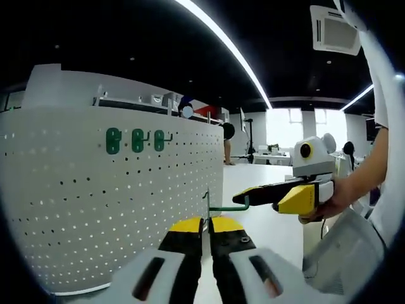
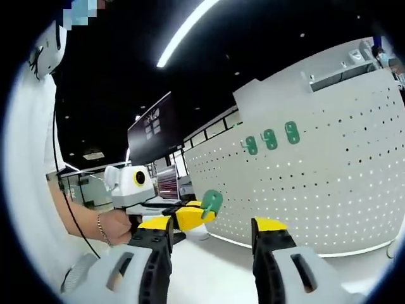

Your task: Insert the hook assembly into the mounting plate slot until the hook locks in place.

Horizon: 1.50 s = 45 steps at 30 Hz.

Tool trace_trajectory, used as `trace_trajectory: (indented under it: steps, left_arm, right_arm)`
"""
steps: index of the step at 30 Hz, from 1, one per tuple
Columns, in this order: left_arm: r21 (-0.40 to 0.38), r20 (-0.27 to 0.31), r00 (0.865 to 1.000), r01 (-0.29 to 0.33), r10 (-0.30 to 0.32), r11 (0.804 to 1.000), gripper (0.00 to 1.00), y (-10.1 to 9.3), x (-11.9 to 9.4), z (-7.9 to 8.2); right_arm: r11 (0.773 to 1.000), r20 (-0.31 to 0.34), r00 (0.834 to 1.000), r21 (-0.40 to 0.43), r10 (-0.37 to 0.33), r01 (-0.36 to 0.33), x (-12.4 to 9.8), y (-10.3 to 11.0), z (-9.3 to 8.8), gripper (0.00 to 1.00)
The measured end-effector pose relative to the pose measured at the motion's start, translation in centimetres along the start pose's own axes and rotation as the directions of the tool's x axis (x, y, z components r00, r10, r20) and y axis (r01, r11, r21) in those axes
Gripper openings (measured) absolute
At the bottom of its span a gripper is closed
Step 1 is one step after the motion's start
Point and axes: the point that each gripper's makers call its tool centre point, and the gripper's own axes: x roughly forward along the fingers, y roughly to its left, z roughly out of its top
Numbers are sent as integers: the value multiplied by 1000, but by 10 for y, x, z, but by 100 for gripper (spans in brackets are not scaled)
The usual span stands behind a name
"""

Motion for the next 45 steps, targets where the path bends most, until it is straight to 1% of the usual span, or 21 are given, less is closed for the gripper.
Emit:
trace_trajectory:
  steps: [7,9,11,12,14,20,22,23,29,31,35,38,41,45]
  left_arm:
    - [-2,1,1000,-1,1,1000,4,-1,-1,0]
    - [-4,1,1000,0,0,1000,4,-2,-2,0]
    - [-5,1,1000,2,-2,1000,4,-3,-2,0]
    - [-5,1,1000,3,-3,1000,4,-4,-1,0]
    - [-6,1,1000,3,-3,1000,4,-4,-1,0]
    - [-6,6,1000,-1,1,1000,4,-5,-2,1]
    - [-4,8,1000,0,0,1000,4,-6,-2,1]
    - [-4,9,1000,1,-1,1000,4,-6,-2,2]
    - [-3,13,1000,4,-4,1000,4,-10,0,2]
    - [-2,11,1000,2,-2,1000,4,-10,1,1]
    - [-5,9,1000,-4,4,1000,4,-11,2,0]
    - [1,3,1000,-18,18,1000,3,-10,1,-1]
    - [10,-8,999,-38,38,999,3,-10,2,-3]
    - [7,1,999,-40,40,999,3,-10,2,-1]
  right_arm:
    - [1000,-18,1000,13,13,-13,11,5,-3,44]
    - [999,-11,1000,28,16,-16,14,6,-2,43]
    - [999,-15,1000,30,15,-15,16,7,-2,41]
    - [999,-17,1000,36,19,-18,17,7,-2,37]
    - [999,-17,1000,46,19,-18,18,7,-1,33]
    - [997,-22,1000,71,16,-14,22,6,-1,28]
    - [997,-21,1000,76,3,-2,24,3,0,26]
    - [995,-17,1000,101,9,-7,25,5,1,24]
    - [993,-18,1000,119,12,-10,28,8,-1,19]
    - [992,-20,1000,123,2,0,28,7,-2,18]
    - [993,-29,999,112,-32,35,27,2,-2,12]
    - [992,-41,998,119,-42,46,28,1,-5,11]
    - [992,-54,997,110,-50,56,29,4,-7,6]
    - [993,-41,998,104,-46,50,30,4,-4,4]
